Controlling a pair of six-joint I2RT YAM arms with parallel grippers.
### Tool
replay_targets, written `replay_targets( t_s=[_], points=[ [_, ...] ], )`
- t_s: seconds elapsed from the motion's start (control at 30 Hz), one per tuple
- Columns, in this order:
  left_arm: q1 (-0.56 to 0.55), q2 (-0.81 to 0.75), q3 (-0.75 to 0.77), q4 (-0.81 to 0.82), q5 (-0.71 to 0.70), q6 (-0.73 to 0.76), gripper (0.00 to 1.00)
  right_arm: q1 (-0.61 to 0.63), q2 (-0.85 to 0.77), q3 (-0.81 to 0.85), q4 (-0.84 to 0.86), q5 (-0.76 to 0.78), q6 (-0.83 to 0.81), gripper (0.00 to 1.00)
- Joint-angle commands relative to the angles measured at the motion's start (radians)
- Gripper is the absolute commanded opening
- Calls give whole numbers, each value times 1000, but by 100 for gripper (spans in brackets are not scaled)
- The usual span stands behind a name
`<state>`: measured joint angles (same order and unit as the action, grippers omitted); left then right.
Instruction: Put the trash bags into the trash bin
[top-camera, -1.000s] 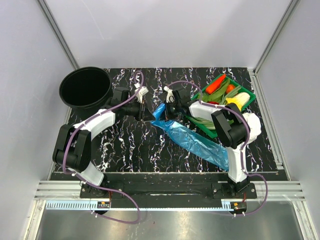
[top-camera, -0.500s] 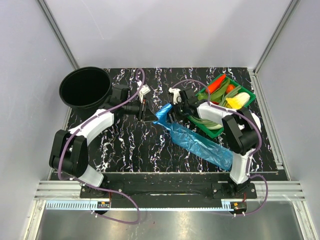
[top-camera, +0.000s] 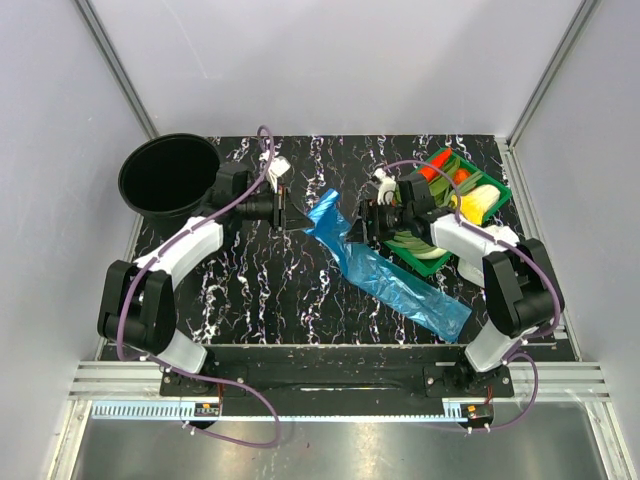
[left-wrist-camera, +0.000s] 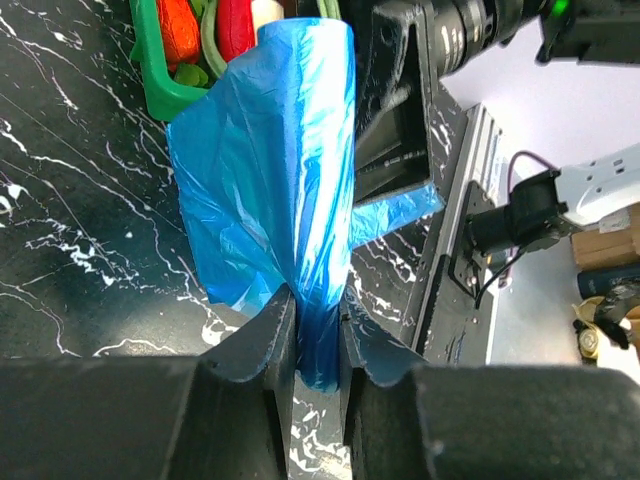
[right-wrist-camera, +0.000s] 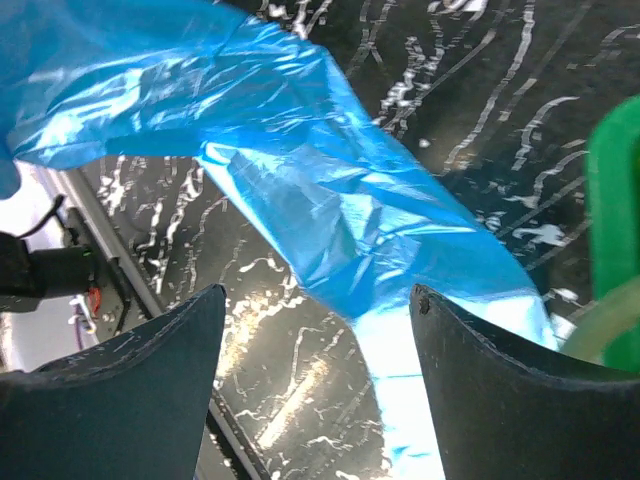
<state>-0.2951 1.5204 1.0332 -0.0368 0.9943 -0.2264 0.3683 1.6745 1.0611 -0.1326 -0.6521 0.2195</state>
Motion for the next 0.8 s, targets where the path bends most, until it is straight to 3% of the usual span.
replay_targets(
  t_s=[0.0, 0.13, 0.37, 0.53, 0.63, 0.7, 0.77],
  points=[
    [31, -16, -39, 254, 13, -201, 0, 17, -19, -24, 205, -101, 107, 80],
    [60, -8, -94, 364, -11, -326, 0, 17, 47, 16, 250, -167, 179, 77],
    [60, -32, -176, 318, -175, -281, 0, 26, 172, 20, 471, -124, 385, 73],
    [59, -46, -186, 226, -304, -234, 0, 70, 215, 23, 525, -95, 385, 68],
    [59, -43, -190, 206, -336, -211, 0, 89, 235, 1, 651, -130, 437, 55],
    [59, -28, -191, 204, -345, -202, 0, 101, 270, 0, 732, -159, 466, 41],
    [59, -16, -186, 193, -353, -188, 0, 122, 290, 31, 685, -135, 428, 28]
  ],
)
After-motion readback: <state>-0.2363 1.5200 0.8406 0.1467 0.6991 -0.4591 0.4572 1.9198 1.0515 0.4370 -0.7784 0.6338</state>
